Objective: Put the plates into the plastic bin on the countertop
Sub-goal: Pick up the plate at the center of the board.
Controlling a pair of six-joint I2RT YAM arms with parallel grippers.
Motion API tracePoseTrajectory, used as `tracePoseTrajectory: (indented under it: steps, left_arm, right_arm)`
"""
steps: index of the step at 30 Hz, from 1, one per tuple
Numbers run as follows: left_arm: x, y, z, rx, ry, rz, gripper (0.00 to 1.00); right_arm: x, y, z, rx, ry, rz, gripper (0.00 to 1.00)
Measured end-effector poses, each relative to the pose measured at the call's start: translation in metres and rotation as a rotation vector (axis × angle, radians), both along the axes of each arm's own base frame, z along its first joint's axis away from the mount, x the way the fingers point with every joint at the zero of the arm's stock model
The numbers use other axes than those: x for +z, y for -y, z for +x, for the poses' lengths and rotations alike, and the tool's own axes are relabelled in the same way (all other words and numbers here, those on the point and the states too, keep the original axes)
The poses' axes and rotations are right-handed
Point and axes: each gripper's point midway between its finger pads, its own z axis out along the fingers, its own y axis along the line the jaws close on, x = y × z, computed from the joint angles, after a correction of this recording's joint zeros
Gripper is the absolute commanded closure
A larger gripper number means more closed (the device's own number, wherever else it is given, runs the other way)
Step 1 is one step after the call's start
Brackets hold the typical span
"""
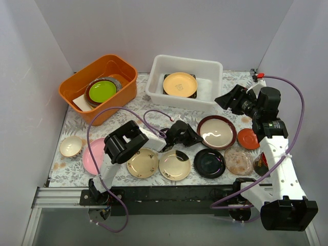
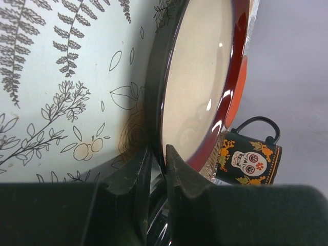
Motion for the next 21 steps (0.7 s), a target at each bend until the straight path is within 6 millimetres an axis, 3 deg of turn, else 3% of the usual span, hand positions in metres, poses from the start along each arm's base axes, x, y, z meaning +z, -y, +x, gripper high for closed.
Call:
tracePoseTrajectory:
  steps: [12,21]
  left_arm:
    - [0.002,-0.001,0.000,0.022,-0.023,-0.019,1.00]
    - [0.004,-0.025,-0.009,0.046,-0.035,0.008,1.00]
  right_arm:
    - [-0.019,0.001,-0.007,0.009,-0.045,-0.025,0.26]
    - [-0.028,0.003,-0.010,0.016,-0.061,-0.045,0.26]
